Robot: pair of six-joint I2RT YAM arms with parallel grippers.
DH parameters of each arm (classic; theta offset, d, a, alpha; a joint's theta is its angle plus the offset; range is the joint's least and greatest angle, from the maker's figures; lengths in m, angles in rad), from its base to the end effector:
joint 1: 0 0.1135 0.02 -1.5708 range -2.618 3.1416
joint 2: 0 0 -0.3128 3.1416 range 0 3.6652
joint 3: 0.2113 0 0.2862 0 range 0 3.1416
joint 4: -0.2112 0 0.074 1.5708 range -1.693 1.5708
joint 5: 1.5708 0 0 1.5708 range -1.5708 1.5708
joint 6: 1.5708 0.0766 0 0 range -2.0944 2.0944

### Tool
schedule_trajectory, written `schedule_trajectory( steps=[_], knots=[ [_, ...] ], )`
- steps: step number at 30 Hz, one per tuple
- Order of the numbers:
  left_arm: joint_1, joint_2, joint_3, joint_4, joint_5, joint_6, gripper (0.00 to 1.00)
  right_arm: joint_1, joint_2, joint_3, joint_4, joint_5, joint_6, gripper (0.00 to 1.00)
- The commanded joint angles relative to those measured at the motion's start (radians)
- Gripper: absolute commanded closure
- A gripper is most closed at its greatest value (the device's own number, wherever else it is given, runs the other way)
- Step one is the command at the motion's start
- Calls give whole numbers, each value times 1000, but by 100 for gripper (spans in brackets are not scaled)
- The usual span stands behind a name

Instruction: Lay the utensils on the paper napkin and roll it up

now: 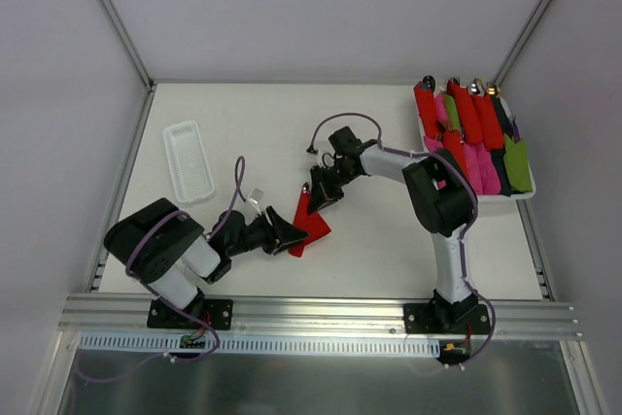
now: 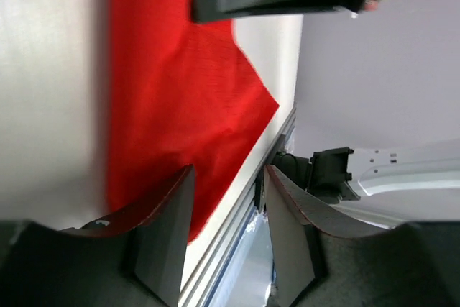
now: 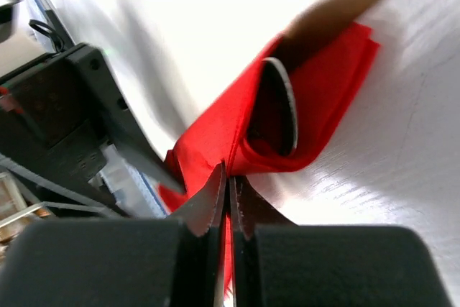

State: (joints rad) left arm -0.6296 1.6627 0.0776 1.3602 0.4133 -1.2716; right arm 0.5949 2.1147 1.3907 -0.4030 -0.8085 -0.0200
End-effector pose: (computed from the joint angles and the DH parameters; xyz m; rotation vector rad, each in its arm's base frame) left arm 0.1801 -0.1693 0.1122 -0.3315 2.1157 -1.6275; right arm 0.3713 0.3181 0.1262 -1.0553 2.4706 1.2681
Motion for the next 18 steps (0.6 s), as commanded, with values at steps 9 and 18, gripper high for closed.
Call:
schedule_trajectory(
  steps=[9, 18],
  knots=[
    [24, -615, 145, -700, -94, 356, 33, -29, -148, -41, 121, -58, -47, 100],
    [246, -790, 162, -814, 96, 451, 25, -33, -266, -28, 125, -153, -89, 100]
  ],
)
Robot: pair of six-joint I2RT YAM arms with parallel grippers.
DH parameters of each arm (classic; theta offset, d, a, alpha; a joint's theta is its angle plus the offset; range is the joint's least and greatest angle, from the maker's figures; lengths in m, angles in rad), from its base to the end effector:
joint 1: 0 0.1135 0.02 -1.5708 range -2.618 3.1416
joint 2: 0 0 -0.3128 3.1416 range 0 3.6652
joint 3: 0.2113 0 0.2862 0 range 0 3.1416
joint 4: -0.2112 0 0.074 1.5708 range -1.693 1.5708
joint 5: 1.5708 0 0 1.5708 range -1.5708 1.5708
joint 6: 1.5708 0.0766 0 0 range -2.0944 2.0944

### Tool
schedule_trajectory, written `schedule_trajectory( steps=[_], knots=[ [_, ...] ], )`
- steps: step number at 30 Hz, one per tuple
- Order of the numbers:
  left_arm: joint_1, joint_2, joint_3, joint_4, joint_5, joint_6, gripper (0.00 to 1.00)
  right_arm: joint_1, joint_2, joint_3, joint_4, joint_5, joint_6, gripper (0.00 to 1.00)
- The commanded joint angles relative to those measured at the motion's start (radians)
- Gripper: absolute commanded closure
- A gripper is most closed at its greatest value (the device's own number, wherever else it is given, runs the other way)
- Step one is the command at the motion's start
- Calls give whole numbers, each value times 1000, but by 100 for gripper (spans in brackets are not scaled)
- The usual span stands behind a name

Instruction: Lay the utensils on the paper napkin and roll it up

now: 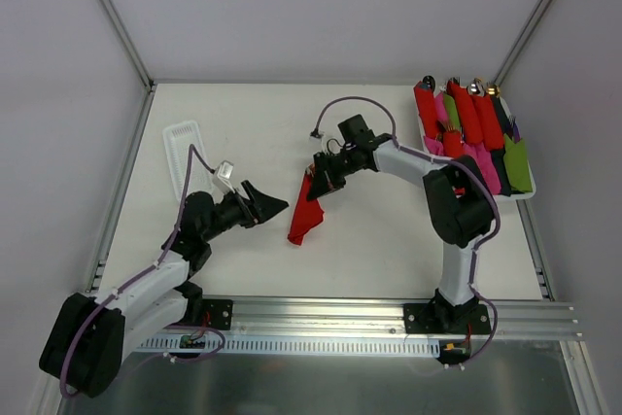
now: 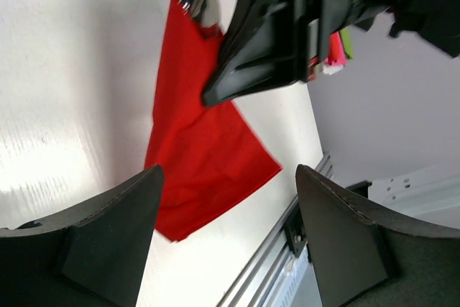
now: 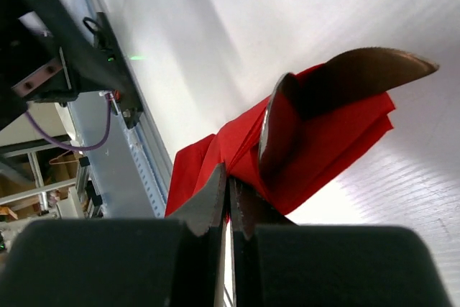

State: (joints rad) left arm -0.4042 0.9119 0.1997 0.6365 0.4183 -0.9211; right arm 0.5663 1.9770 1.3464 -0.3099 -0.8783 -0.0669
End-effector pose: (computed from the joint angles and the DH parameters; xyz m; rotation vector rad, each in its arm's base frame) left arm 0.1929 -0.1164 0.2125 -0.1169 1.8199 -1.3200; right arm 0.3713 0.3059 0.1850 -1.1159 2.2045 1.3085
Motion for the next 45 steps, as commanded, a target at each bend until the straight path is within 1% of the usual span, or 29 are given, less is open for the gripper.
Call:
schedule_trajectory(
  steps=[1, 3, 6, 7, 9, 10, 13, 17, 21, 27, 31, 32, 38, 41, 45],
  knots=[
    [22, -48, 52, -107, 100, 117, 25, -3, -145, 19, 22, -91, -51, 100],
    [45, -65, 86, -138, 141, 149, 23, -5, -191, 29, -4, -114, -82, 100],
    [79, -65, 127, -138, 210, 182, 22, -3, -237, 40, -52, -143, -109, 100],
    [99, -64, 141, -138, 271, 197, 22, -2, -266, 52, -89, -149, -140, 100],
    [116, -51, 185, -143, 341, 238, 22, 3, -297, 65, -129, -163, -174, 100],
    [126, -47, 199, -121, 402, 240, 22, 4, -329, 79, -171, -168, -210, 100],
    [130, -22, 245, -52, 490, 192, 22, 17, -372, 99, -272, -179, -275, 100],
    [131, -36, 340, -98, 580, 217, 22, 43, -464, 118, -362, -163, -368, 100],
    [131, -42, 388, -98, 643, 192, 21, 84, -518, 131, -399, -153, -387, 100],
    [110, -56, 409, -80, 675, 157, 21, 135, -555, 160, -413, -128, -387, 100],
    [51, -67, 418, -80, 663, 168, 21, 176, -557, 189, -422, -117, -383, 100],
    [21, -65, 423, -80, 657, 172, 21, 179, -557, 200, -422, -116, -383, 100],
    [-79, -36, 443, -80, 616, 188, 21, 213, -557, 224, -437, -106, -389, 100],
    [-94, -28, 446, -78, 605, 188, 21, 228, -560, 230, -443, -105, -392, 100],
    [-104, -28, 451, -57, 608, 174, 23, 242, -563, 232, -446, -108, -395, 100]
  ],
)
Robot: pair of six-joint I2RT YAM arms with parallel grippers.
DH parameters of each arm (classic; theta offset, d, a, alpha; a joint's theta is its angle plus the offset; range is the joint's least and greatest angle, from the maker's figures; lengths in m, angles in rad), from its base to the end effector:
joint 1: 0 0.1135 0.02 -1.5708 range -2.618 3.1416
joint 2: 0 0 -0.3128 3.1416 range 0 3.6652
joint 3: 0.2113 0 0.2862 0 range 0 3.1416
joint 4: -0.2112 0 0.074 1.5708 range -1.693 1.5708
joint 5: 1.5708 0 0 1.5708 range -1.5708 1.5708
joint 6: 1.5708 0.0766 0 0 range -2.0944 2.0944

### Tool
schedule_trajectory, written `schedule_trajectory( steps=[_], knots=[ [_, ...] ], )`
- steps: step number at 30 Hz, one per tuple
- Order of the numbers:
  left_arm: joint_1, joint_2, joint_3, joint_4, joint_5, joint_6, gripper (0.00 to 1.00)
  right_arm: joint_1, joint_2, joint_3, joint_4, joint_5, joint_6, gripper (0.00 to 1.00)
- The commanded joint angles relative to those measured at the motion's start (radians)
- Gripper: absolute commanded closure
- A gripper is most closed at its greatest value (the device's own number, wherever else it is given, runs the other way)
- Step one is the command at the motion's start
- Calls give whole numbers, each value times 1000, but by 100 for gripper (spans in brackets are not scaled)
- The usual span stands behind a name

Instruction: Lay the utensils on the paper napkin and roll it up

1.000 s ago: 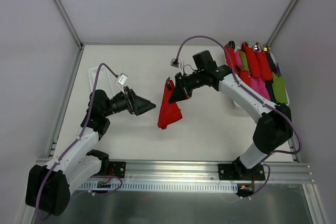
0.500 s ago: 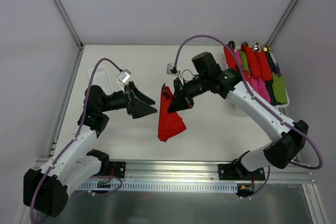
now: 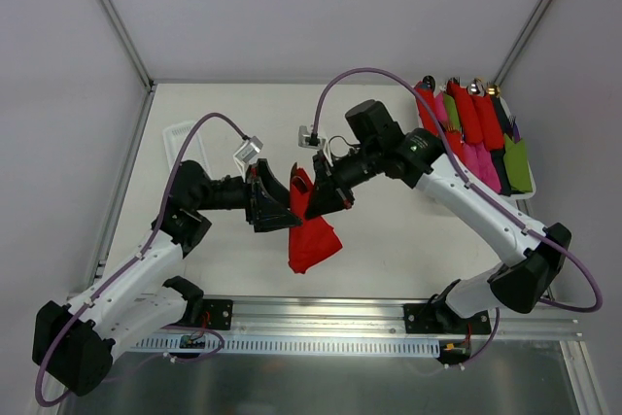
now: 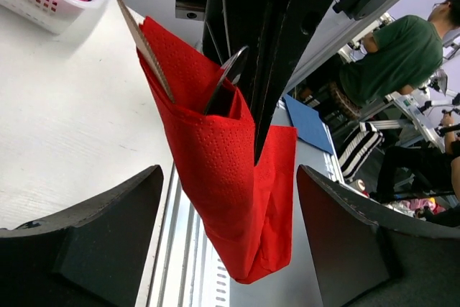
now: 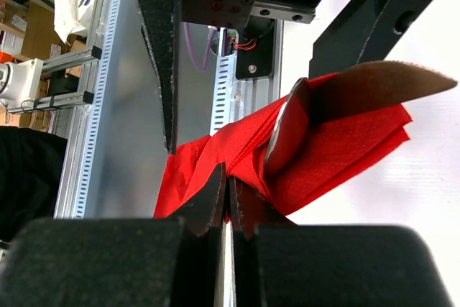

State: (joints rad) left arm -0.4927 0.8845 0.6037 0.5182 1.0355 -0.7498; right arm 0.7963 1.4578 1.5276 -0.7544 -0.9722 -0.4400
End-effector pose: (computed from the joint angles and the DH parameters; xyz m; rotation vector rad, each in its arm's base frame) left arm 0.1602 -0.1608 0.3622 0.8102 1.4900 -1.6527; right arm 0.1999 0.2948 0.4296 -1.6635 1.4210 1.2820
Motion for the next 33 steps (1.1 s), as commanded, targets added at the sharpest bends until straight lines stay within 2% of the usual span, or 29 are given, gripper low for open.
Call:
schedule_trajectory(
  steps=[1, 7, 13, 17, 20, 24, 28, 30, 33],
  knots=[
    [-17, -1, 45, 81, -3, -3, 25, 12, -43, 54, -2, -16, -20, 100],
    [-35, 10, 44, 121, 12, -26, 43, 14, -37, 69, 0, -20, -16, 100],
    [-49, 18, 39, 144, 11, -36, 54, 23, -37, 78, -2, -31, -14, 100],
    [-52, 21, 36, 163, 15, -46, 71, 24, -39, 72, 0, -29, -19, 100],
    [-52, 21, 31, 181, 24, -54, 79, 26, -42, 68, 0, -20, -25, 100],
    [-50, 24, 24, 203, 32, -68, 98, 20, -40, 66, 0, 6, -34, 100],
    [-52, 18, 10, 224, 31, -82, 100, -24, -39, 94, -2, 23, -37, 87],
    [-52, 14, 1, 238, 25, -91, 100, -54, -34, 129, -2, 18, -29, 83],
    [-50, 14, -1, 240, 5, -94, 100, -124, -25, 181, 0, 24, -19, 70]
  ],
)
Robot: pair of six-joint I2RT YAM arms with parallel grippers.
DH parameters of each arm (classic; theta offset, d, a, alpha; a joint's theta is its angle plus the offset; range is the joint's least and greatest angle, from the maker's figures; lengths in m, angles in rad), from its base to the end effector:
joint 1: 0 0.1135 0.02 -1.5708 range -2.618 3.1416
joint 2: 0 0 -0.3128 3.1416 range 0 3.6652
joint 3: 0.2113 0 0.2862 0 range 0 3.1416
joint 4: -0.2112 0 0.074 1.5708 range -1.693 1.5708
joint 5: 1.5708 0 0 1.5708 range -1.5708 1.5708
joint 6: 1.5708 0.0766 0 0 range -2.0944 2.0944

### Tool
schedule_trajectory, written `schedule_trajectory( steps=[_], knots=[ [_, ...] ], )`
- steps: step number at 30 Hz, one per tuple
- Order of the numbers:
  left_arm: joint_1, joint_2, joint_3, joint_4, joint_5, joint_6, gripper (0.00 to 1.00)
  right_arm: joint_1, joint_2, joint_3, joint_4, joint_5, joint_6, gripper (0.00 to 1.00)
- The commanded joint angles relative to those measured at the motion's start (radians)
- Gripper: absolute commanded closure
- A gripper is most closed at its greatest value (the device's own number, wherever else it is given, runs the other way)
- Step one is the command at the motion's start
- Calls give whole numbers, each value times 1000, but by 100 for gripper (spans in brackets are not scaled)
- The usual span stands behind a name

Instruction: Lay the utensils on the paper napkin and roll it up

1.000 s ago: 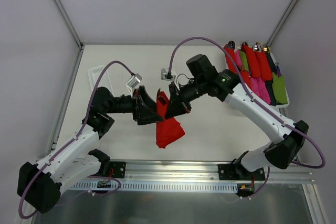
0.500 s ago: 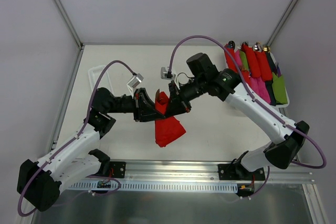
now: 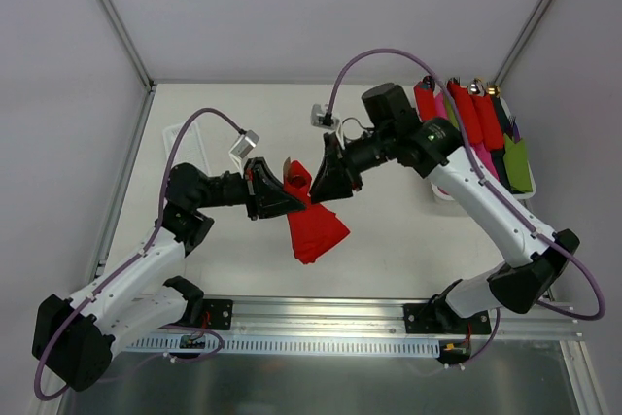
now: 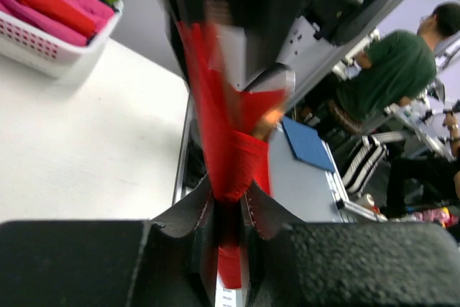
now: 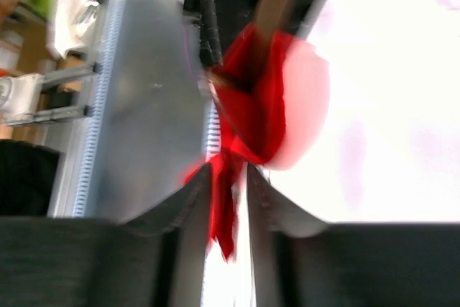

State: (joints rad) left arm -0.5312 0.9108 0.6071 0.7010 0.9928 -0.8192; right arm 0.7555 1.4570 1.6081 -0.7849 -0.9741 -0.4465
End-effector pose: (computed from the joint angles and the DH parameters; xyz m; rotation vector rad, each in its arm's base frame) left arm 0.1572 -0.1668 0.3790 0.8137 1.3584 -1.6733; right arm 0.2087 0.2836 0.4564 -1.6220 1.3883 1.2398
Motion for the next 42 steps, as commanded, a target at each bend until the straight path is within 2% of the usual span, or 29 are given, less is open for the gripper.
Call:
schedule_trajectory(
  steps=[1, 3, 7, 12, 18, 21, 24, 28, 31, 42],
  knots=[
    [-10, -10, -3, 58, 41, -24, 100, -122, -26, 113, 33, 28, -8, 67],
    [-7, -10, 6, 57, -2, -21, 100, -159, -33, 127, 47, 37, 15, 61],
    [51, -18, 3, 121, -145, -66, 100, -263, -61, 60, 180, 17, 199, 52],
    [123, 19, -4, 232, -328, -184, 100, -320, -116, -48, 323, 63, 348, 50],
    [132, -18, -44, 154, -610, -198, 100, -347, -185, -175, 470, 100, 498, 48],
    [132, -56, -62, 108, -730, -205, 100, -341, -192, -208, 516, 173, 540, 50],
    [132, -91, -69, 42, -793, -212, 100, -308, -182, -202, 510, 253, 540, 52],
    [120, -133, -52, -113, -896, -193, 100, -187, -166, -139, 386, 408, 439, 53],
    [93, -144, -29, -161, -927, -163, 100, -122, -153, -125, 359, 469, 405, 54],
    [54, -147, -15, -181, -968, -149, 100, -5, -86, -117, 337, 567, 342, 48]
  ],
)
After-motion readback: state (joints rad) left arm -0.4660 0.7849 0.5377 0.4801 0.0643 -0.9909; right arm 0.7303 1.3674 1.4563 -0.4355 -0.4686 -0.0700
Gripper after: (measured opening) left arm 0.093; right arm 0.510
